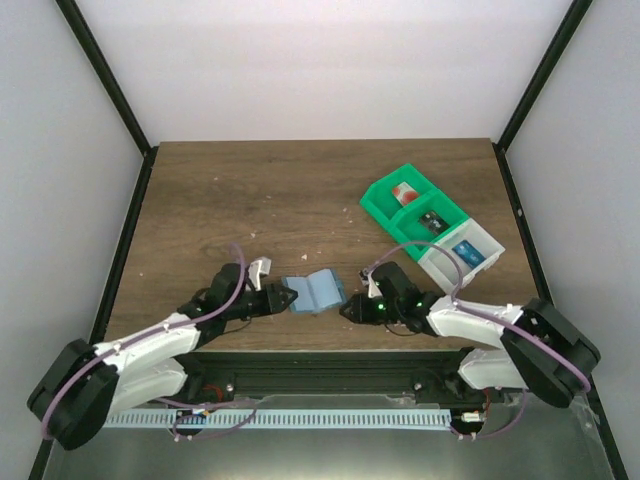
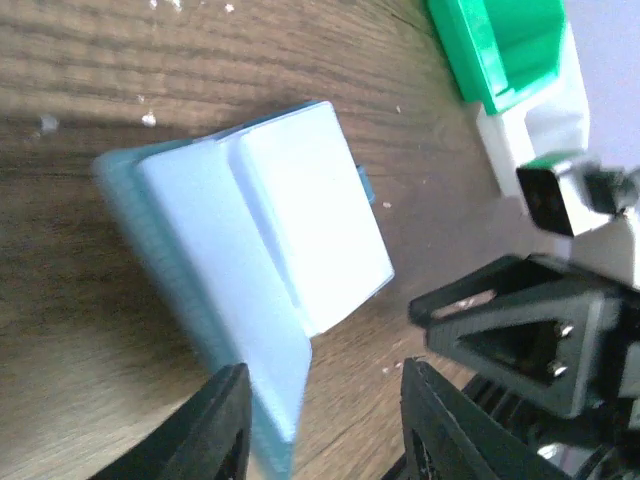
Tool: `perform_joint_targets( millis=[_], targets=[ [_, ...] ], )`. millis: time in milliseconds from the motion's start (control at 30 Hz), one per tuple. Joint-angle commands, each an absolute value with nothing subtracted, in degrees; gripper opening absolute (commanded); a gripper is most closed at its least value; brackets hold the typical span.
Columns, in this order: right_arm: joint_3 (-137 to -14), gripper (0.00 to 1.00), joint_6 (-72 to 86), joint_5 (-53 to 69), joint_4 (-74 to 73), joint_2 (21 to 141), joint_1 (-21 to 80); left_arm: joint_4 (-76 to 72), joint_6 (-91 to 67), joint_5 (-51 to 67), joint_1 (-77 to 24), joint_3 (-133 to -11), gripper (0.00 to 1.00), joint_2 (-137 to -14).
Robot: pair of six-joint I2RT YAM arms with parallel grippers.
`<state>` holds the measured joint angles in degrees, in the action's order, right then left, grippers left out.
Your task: Take the credit cards out of the card holder
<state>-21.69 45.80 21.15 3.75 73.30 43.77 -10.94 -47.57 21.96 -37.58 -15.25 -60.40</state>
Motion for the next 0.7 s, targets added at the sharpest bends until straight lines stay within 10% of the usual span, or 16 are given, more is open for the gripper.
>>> perform_joint_targets(
  millis=[0, 200, 333, 667],
  targets=[
    [-25.9, 0.38, 44.1, 18.5, -3.0, 68.7, 44.4, 1.3, -45.0, 16.0, -37.3, -18.9, 0.52, -54.8],
    [-31.3, 0.59, 43.6, 12.2, -13.4, 57.1, 44.4, 15.6, -42.0, 7.9, -37.2, -28.1, 0.99, -46.9],
    [-33.9, 0.97, 44.3, 7.1, -17.7, 47.5, 44.4, 22.1, -38.8, 4.2, -37.2, -36.3, 1.0, -41.9],
    [-46.2, 1.0, 41.1, -3.2, -29.8, 35.5, 44.3, 28.6, -32.3, -3.0, -37.2, -48.7, 1.0, -29.0]
  ],
)
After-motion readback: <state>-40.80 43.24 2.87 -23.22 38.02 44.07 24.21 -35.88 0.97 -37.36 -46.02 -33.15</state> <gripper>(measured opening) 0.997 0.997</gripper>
